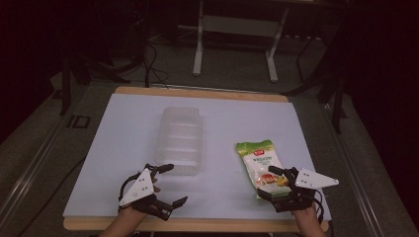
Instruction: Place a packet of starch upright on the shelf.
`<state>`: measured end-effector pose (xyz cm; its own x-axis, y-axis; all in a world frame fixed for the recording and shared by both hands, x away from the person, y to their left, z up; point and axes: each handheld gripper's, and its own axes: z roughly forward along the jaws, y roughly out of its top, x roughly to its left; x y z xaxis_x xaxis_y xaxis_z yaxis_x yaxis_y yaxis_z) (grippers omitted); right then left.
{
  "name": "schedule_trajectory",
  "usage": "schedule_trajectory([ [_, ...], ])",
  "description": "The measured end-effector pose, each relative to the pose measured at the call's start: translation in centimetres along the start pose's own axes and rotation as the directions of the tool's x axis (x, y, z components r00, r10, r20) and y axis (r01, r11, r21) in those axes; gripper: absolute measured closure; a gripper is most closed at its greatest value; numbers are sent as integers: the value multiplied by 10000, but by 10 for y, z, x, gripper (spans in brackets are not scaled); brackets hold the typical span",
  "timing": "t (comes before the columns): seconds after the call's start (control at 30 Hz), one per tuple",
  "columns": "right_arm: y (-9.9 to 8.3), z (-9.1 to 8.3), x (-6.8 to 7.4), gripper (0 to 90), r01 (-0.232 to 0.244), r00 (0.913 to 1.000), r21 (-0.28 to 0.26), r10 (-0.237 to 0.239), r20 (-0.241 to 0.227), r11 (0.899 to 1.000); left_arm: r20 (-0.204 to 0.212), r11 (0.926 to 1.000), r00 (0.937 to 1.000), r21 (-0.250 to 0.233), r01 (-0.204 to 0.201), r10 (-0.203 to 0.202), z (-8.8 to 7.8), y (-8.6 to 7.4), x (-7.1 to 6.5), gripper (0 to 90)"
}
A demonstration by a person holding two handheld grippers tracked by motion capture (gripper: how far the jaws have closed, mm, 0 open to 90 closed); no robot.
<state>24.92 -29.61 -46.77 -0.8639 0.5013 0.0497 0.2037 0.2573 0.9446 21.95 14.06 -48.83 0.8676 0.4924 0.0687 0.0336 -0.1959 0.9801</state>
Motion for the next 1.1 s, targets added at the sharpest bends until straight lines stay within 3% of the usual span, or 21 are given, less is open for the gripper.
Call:
schedule_trajectory([
  [0.57,2,5,4,122,602,9978,311,-611,271,9977,363,9999,9993,69,-119,116,3,0,-2,9],
  [0.67,5,4,5,123,436,9987,324,-443,241,9985,395,9999,9991,51,-147,145,3,0,-3,9],
  [1.1,40,-7,12,115,839,9965,-464,-838,32,9954,370,9997,9990,-32,-256,257,2,1,-3,9],
])
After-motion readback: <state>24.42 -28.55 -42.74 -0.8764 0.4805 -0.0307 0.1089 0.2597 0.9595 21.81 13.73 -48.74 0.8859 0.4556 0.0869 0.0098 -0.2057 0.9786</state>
